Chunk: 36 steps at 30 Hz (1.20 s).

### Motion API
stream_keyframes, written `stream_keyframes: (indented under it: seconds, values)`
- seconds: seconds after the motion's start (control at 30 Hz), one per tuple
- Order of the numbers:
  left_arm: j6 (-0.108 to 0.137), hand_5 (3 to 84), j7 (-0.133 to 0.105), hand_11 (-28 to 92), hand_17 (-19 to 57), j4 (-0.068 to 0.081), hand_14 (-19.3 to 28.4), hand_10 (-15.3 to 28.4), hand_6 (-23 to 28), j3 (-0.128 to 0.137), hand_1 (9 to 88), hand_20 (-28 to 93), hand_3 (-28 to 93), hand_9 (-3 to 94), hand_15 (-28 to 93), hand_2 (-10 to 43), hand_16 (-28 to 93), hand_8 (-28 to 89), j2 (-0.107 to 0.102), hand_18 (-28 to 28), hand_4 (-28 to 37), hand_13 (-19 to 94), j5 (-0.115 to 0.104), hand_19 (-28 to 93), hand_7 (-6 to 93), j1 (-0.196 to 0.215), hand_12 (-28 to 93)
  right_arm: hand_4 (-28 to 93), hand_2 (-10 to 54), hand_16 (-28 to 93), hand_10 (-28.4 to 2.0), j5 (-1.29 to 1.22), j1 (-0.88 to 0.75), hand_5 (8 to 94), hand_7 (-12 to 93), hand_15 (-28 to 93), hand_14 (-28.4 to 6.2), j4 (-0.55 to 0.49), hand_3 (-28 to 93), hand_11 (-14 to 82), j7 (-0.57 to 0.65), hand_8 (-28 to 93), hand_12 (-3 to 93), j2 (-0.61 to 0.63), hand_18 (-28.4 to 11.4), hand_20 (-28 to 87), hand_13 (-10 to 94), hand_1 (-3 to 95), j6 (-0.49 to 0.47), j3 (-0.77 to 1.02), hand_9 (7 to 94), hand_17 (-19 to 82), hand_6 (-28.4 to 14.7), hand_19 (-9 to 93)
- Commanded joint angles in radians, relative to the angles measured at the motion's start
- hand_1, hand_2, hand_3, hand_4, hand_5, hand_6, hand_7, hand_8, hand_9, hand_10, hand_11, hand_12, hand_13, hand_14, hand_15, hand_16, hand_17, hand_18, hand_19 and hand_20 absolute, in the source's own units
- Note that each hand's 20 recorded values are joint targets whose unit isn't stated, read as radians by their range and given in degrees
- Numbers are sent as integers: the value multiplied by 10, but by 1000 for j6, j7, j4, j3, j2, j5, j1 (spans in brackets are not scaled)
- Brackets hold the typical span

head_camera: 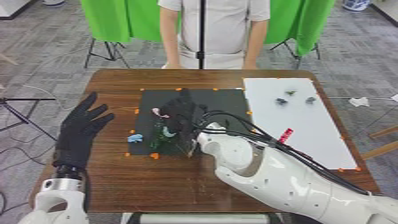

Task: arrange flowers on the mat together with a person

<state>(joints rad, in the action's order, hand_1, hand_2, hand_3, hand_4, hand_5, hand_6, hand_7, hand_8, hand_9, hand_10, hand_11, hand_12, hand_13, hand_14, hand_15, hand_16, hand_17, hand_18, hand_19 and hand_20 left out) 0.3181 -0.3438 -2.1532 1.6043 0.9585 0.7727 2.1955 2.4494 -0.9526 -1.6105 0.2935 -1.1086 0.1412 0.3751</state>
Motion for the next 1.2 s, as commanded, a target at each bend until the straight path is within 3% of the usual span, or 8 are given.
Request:
stream_keyframes:
  seconds: [0.03, 0.37, 0.57, 0.7, 0.77, 0.87, 0.93, 1.2]
  values:
    - [4, 331, 5, 203, -95, 3, 243, 160, 36, 1, 238, 125, 801, 342, 398, 43, -52, -92, 4, 259, -272, 266, 2, 455, 114, 11, 89, -283, -95, 116, -110, -82, -10, 546, 212, 604, -96, -69, 820, 295, 18, -155, 160, 0, -161, 322, 502, 384, 17, 67, 576, 90, 43, 643]
    - [9, 333, -2, 201, -95, -6, 242, 161, 32, 10, 233, 124, 801, 342, 396, 43, -52, -92, 1, 259, -279, 266, 16, 454, 112, 26, 88, -280, -95, 109, -122, -575, -130, 537, 189, 564, -118, -275, 811, 246, 50, -143, 151, 62, -175, 304, 487, 313, -6, 381, 565, 85, 23, 615]
    - [14, 334, -9, 197, -95, -11, 240, 158, 29, 15, 230, 123, 796, 341, 393, 46, -51, -93, -4, 259, -281, 264, 20, 452, 111, 31, 87, -269, -28, 98, -135, -1039, -327, 501, 159, 485, -150, -385, 797, 188, 37, -126, 144, 127, -183, 260, 440, 245, -25, 664, 525, 61, 10, 559]
    - [12, 334, -6, 192, -96, -12, 239, 155, 28, 19, 230, 121, 795, 339, 388, 46, -51, -93, -1, 259, -282, 263, 27, 449, 111, 37, 86, -271, 36, 96, -149, -1308, -514, 461, 146, 426, -173, -409, 780, 147, -44, -121, 140, 135, -188, 237, 363, 207, -99, 871, 473, 26, -1, 527]
    - [15, 337, -10, 188, -97, -11, 238, 154, 25, 17, 229, 119, 794, 337, 379, 47, -52, -93, -1, 259, -282, 261, 25, 445, 109, 39, 85, -274, 43, 111, -143, -1375, -588, 444, 136, 359, -179, -397, 781, 118, -108, -114, 140, 142, -188, 217, 331, 197, -178, 949, 448, 7, 4, 496]
    - [12, 346, -8, 179, -96, -9, 232, 151, 19, 18, 230, 115, 793, 336, 365, 46, -51, -94, 2, 257, -282, 263, 29, 437, 104, 38, 83, -280, 51, 137, -128, -1452, -678, 425, 133, 290, -179, -394, 780, 86, -159, -113, 140, 156, -188, 198, 305, 193, -210, 1021, 421, -10, 15, 464]
    - [11, 350, -12, 177, -96, -8, 231, 151, 18, 15, 229, 115, 792, 337, 363, 46, -48, -93, 2, 257, -283, 263, 27, 435, 101, 36, 84, -281, 53, 141, -123, -1486, -731, 420, 132, 280, -178, -398, 779, 80, -185, -113, 140, 168, -188, 196, 304, 191, -194, 1047, 417, -11, 22, 459]
    - [-7, 350, 10, 175, -97, 2, 229, 150, 19, 0, 227, 115, 792, 341, 351, 45, -44, -90, 13, 257, -283, 268, 37, 433, 96, 22, 85, -282, 59, 160, -118, -1548, -880, 406, 136, 271, -175, -387, 781, 72, -240, -117, 143, 174, -189, 203, 327, 186, -171, 1108, 424, 10, 34, 465]
